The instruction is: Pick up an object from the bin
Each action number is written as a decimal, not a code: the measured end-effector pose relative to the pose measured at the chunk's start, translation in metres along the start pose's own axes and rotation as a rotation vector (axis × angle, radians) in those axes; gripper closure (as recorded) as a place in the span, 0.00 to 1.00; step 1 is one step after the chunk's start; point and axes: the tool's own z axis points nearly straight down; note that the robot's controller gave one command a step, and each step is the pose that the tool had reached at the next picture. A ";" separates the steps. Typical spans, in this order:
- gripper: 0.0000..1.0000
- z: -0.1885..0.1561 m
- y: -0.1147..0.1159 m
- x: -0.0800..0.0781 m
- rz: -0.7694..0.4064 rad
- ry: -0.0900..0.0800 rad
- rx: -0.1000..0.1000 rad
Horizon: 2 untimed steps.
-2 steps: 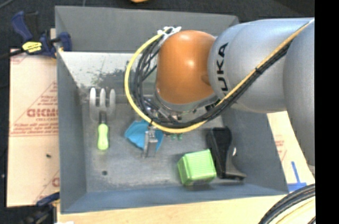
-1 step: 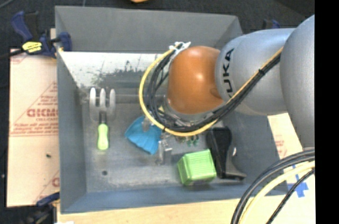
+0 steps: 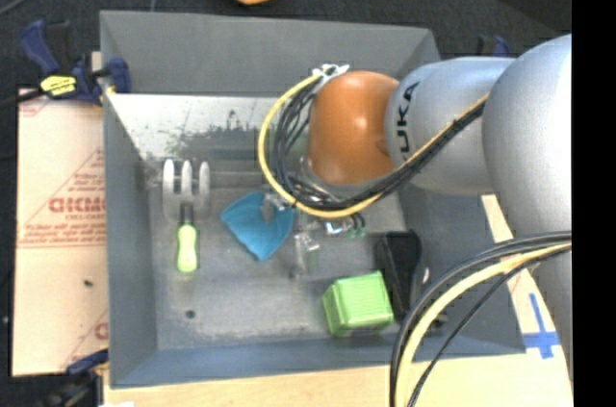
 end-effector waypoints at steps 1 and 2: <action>0.00 0.000 -0.039 -0.036 -0.008 -0.004 0.002; 0.00 0.000 -0.034 -0.014 -0.094 -0.006 0.004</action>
Offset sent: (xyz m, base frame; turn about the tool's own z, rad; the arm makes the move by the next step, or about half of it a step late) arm 0.0436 -0.0239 0.0006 -0.0114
